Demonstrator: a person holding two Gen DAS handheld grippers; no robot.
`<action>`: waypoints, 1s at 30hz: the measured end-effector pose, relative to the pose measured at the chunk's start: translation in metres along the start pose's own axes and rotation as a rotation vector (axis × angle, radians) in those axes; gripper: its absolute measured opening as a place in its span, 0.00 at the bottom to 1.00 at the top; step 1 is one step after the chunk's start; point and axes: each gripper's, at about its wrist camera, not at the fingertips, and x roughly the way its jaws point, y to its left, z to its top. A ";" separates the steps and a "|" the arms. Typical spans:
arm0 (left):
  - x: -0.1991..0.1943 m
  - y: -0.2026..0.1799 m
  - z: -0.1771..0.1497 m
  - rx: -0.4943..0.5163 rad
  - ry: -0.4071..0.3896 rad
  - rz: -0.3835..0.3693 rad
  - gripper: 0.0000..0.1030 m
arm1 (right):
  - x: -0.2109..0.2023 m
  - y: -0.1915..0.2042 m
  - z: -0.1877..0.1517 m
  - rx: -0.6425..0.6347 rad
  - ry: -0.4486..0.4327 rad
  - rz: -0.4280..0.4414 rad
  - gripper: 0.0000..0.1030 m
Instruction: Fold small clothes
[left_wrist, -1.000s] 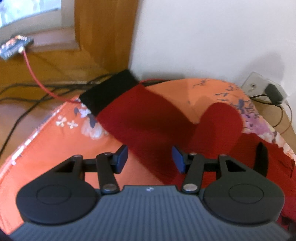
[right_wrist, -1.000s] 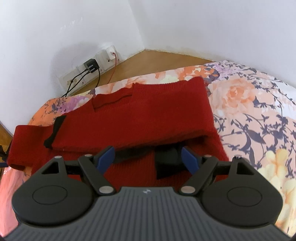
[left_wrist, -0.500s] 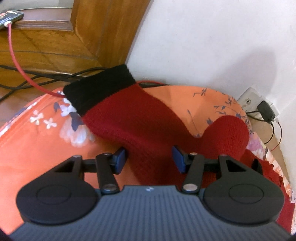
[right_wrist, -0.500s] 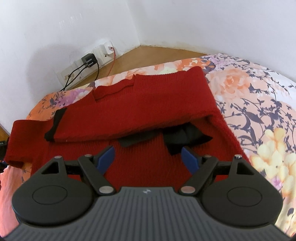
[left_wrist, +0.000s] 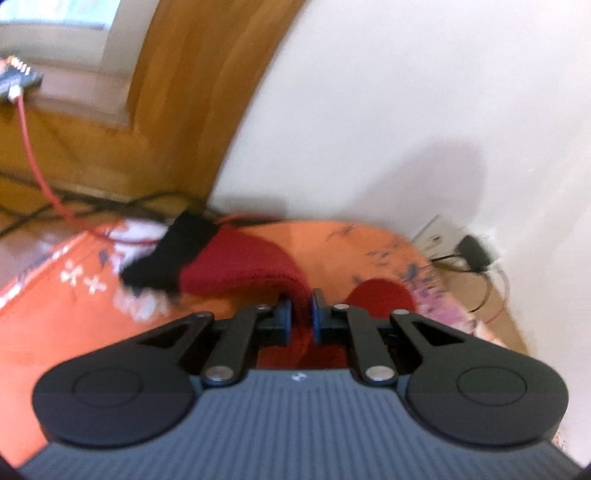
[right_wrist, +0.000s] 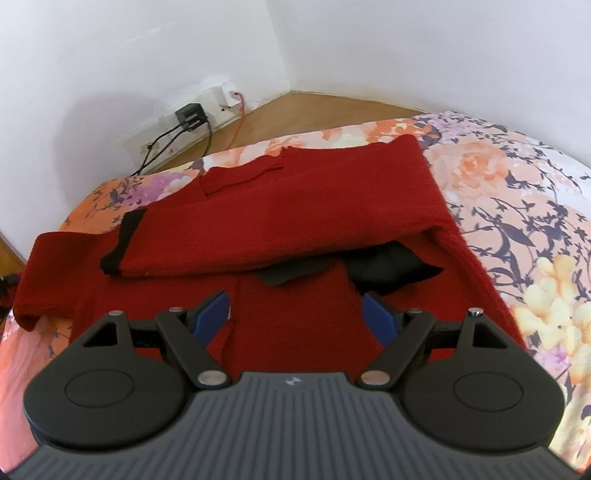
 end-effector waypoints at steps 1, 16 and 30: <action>-0.005 -0.004 0.002 0.004 -0.013 -0.015 0.11 | 0.000 0.002 0.000 -0.006 0.000 0.007 0.82; -0.045 -0.089 -0.008 0.125 -0.076 -0.299 0.11 | -0.005 -0.007 0.001 0.009 -0.013 0.026 0.82; -0.009 -0.147 -0.092 0.268 0.172 -0.413 0.11 | -0.008 -0.027 0.001 0.035 -0.005 0.021 0.82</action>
